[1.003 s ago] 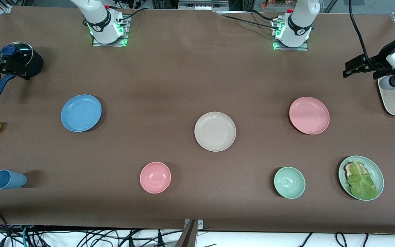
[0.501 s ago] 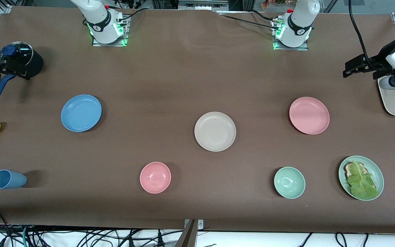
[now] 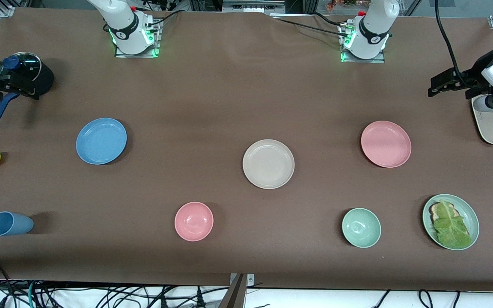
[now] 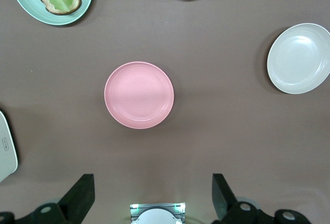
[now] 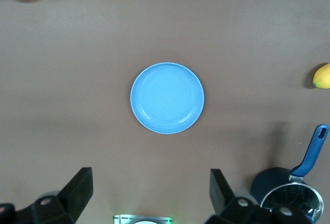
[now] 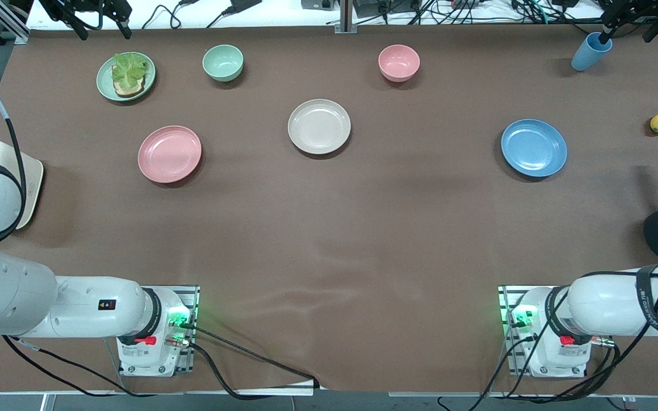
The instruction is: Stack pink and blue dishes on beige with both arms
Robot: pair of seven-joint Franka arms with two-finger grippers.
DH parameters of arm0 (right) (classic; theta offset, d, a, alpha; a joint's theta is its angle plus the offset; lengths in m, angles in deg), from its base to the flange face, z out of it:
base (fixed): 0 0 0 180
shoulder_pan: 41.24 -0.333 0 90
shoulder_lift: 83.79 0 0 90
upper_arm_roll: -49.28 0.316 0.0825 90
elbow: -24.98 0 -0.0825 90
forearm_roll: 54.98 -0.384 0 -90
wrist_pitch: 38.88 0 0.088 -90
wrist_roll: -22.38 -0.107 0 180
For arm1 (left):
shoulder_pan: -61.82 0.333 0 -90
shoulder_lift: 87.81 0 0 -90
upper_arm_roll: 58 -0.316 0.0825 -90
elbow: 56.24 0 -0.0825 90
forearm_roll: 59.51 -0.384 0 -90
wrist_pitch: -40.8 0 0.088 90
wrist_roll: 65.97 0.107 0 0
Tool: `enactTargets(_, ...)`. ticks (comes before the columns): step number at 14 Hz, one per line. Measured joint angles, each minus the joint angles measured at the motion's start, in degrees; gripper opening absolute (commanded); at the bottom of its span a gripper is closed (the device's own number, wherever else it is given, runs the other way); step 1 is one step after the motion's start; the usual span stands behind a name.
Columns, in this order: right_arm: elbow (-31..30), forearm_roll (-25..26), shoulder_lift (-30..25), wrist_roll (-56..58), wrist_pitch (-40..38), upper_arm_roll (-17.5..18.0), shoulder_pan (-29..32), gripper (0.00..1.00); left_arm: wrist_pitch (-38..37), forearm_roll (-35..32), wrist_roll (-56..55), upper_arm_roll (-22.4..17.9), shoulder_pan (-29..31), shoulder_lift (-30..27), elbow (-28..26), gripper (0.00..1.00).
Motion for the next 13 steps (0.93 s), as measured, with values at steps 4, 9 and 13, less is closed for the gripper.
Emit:
enactTargets(4,0.00,0.00,0.00,0.00,0.00,0.00,0.00,1.00,0.04,0.00,0.00,0.00,0.09,0.00,-0.07,1.00)
enactTargets(9,0.04,0.01,0.00,0.00,0.02,0.04,-0.07,1.00,0.62,0.00,0.00,0.00,0.95,1.25,-0.33,1.00)
enactTargets(13,0.18,0.01,0.00,0.00,0.02,0.76,-0.21,1.00,1.71,0.00,0.02,0.17,0.76,3.67,-0.36,1.00)
